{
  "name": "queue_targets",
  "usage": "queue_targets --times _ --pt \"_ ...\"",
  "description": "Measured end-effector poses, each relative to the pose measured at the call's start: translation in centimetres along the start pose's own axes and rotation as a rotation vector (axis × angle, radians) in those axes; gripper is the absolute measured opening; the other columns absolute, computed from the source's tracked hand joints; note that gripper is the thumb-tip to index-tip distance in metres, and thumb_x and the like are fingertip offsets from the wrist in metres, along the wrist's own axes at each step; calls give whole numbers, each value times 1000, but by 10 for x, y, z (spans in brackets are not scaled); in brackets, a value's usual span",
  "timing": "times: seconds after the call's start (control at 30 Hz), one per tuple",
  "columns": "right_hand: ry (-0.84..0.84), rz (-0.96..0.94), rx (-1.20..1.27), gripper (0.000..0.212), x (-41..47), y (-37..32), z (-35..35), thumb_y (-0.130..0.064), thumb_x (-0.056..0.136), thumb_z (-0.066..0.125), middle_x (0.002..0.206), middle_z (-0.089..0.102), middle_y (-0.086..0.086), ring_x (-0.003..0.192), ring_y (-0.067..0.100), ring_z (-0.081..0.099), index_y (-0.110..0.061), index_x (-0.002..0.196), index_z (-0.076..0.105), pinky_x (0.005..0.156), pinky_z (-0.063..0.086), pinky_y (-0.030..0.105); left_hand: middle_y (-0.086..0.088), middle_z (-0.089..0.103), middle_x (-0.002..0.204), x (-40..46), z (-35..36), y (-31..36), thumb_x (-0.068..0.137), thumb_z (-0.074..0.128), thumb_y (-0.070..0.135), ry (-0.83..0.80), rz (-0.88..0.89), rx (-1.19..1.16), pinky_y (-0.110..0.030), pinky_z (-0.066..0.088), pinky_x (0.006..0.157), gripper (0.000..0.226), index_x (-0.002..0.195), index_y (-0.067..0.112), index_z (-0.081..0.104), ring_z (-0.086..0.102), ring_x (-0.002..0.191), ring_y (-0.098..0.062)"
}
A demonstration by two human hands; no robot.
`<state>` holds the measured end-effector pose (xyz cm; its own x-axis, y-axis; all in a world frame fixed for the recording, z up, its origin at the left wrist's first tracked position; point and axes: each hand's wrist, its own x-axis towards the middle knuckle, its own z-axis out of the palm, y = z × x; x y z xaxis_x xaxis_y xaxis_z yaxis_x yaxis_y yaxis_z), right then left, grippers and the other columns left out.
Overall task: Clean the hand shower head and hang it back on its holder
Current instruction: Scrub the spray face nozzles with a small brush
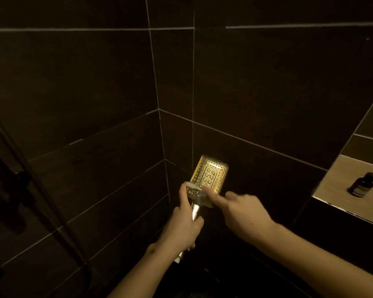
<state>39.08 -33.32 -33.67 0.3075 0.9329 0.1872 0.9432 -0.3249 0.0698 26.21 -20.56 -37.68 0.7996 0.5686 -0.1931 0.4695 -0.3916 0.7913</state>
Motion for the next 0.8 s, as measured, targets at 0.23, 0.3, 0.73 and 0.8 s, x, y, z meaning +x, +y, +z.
queue_targets --times 0.23,0.3,0.73,0.8 --pt "95 212 -58 67 24 38 -12 -21 100 41 83 49 -5 57 8 52 -39 154 7 50 51 25 -11 50 142 -2 -3 -3 99 64 18 -14 3 -14 -23 57 51 106 148 59 -20 70 62 -18" --pt "86 217 -34 69 23 41 -14 -20 100 42 83 50 -5 56 6 50 -39 154 5 49 49 23 -11 51 143 -1 -6 -3 99 64 17 -6 13 -19 -22 55 50 106 150 57 -19 70 60 -17" --pt "87 167 9 68 21 42 -3 -21 100 40 88 54 -6 59 6 52 -40 154 2 54 54 24 -11 41 149 -2 -14 -5 99 64 17 -27 16 -25 -22 55 51 104 150 59 -17 69 60 -18" --pt "44 41 44 67 7 24 6 -25 101 39 95 58 -3 61 7 51 -43 153 1 56 53 25 -12 43 148 0 -14 -6 99 64 17 -22 1 -29 -23 56 52 104 151 57 -17 69 61 -18"
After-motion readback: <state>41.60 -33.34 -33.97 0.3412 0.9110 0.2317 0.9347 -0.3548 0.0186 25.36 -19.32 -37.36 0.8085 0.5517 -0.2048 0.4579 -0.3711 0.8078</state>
